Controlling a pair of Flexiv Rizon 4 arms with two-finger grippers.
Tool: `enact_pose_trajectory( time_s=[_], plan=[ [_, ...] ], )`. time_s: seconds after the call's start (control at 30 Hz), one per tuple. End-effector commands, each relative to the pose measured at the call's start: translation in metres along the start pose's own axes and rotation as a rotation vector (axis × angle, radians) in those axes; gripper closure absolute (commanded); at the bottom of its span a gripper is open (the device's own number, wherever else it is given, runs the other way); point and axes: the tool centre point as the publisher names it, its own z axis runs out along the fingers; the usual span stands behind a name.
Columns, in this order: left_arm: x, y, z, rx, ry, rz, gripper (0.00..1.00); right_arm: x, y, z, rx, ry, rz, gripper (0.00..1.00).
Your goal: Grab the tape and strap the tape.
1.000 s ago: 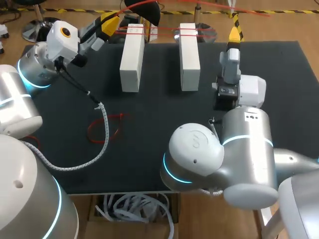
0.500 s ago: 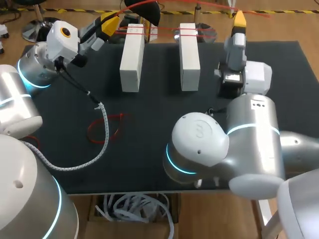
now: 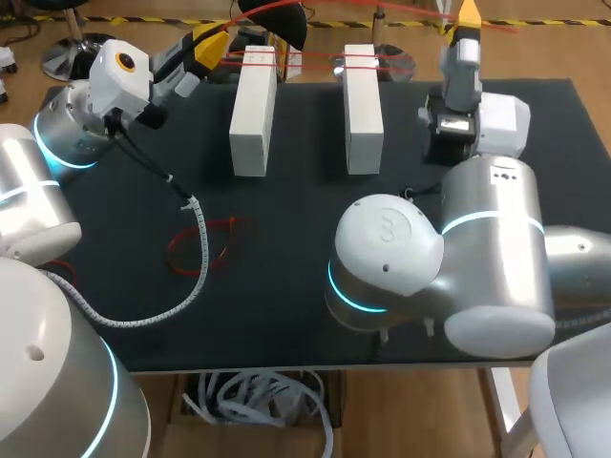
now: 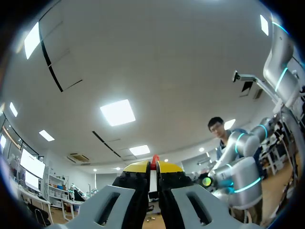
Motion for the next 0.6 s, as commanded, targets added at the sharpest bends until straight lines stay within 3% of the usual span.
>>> enact_pose_trajectory(
  time_s=[0.03,0.27,0.6],
  plan=[
    [0.001,0.0,0.0,0.002,-0.001,0.002,1.0,0.006,0.004,0.01,0.013,0.003,0.006,0.63],
    [0.001,0.0,0.0,0.002,-0.001,0.002,1.0,0.015,0.001,0.014,0.027,0.023,0.033,0.57],
    [0.001,0.0,0.0,0.002,-0.001,0.002,1.0,0.026,0.001,0.011,0.043,0.043,0.07,0.56]
  ],
)
